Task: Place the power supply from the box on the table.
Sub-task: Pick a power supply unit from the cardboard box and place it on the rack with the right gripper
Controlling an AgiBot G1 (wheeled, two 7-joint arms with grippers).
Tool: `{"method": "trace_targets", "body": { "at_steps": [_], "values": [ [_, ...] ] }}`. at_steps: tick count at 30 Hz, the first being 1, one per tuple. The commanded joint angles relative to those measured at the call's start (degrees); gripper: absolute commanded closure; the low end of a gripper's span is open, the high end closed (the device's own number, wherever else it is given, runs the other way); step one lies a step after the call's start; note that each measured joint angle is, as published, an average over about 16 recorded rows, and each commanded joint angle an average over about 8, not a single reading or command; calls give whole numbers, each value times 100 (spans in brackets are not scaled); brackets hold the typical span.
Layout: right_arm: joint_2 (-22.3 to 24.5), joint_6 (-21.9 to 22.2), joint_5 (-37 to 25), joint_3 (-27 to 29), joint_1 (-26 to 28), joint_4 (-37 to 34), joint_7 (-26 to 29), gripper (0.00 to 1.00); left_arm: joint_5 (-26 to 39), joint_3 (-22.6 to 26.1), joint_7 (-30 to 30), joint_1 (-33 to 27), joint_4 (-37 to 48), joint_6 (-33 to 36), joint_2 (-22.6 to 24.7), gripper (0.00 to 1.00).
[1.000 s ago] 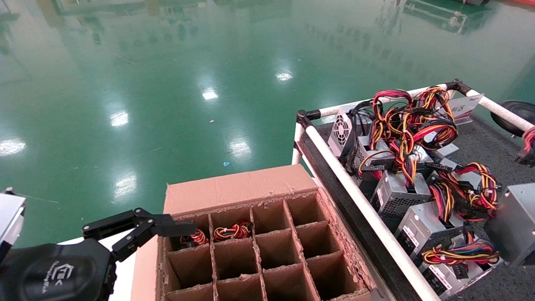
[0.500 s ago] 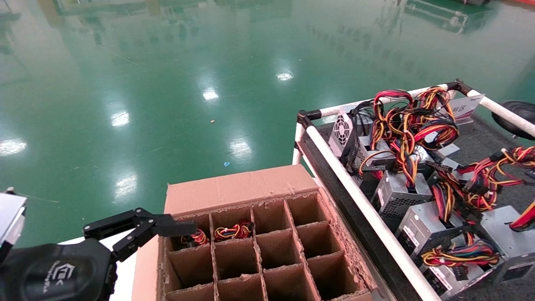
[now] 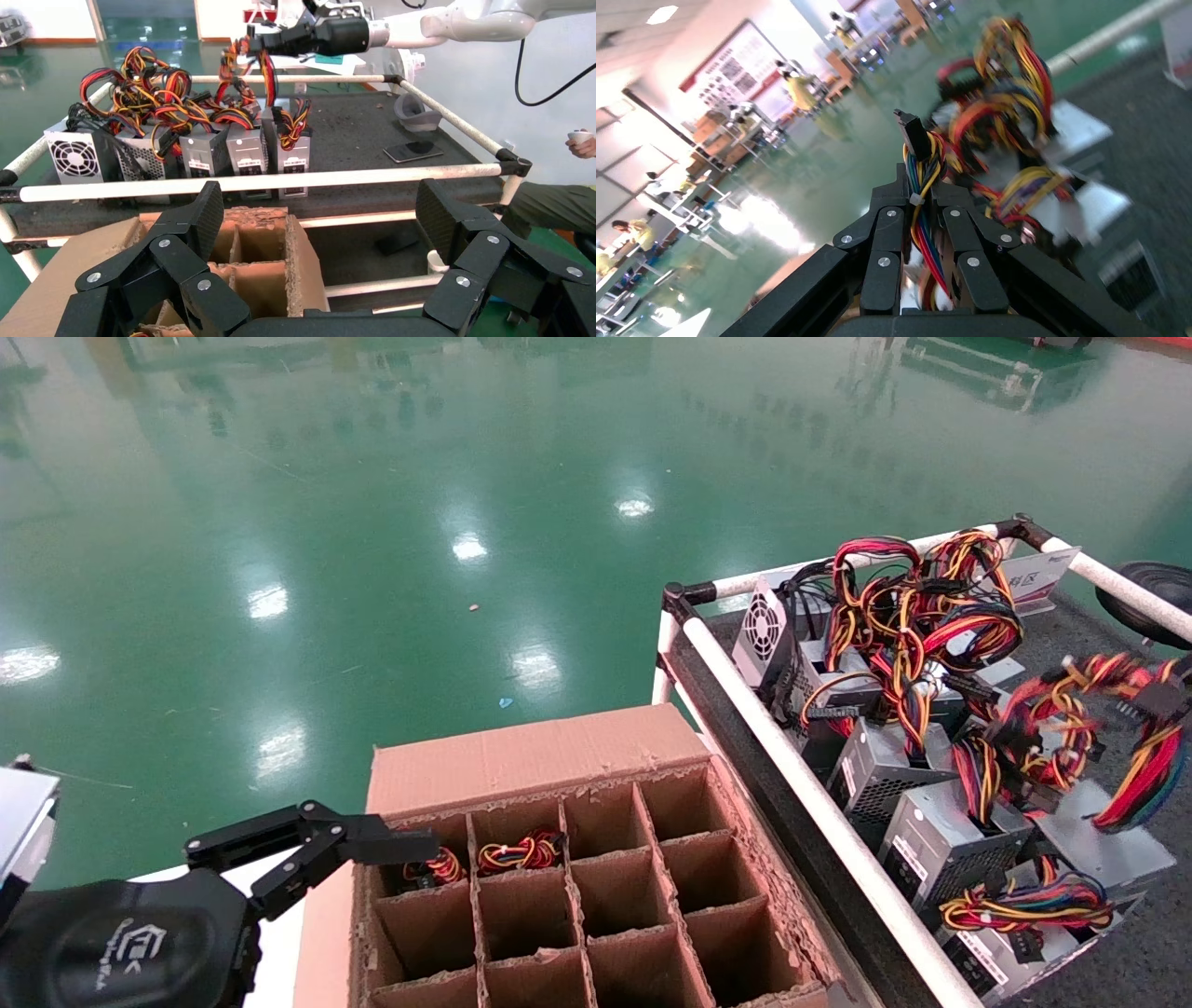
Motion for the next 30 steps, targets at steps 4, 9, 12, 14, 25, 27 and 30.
{"method": "trace_targets", "body": {
  "at_steps": [4,9,12,14,25,27,30],
  "values": [
    [-46,64,-157,-97,97,-252,-42,100,0,1,0,0,0,0,0,0],
    [-41,127,-237,-137,218,-426,-148,100,-1,1,1,0,0,0,0,0],
    [-32,152,-277,-157,301,-509,-198,100,-1,1,1,0,0,-1,-1,0],
    [-24,161,-301,-169,357,-559,-227,100,-1,2,1,0,0,-1,-1,0],
    [71,158,-389,-212,636,-790,-338,100,-2,3,1,-1,0,-1,-1,0],
    [93,132,-398,-217,660,-832,-360,99,-2,3,2,-1,0,-1,-1,0],
    [113,86,-428,-237,682,-882,-379,82,-2,3,2,-1,0,-1,-1,0]
  ]
}}
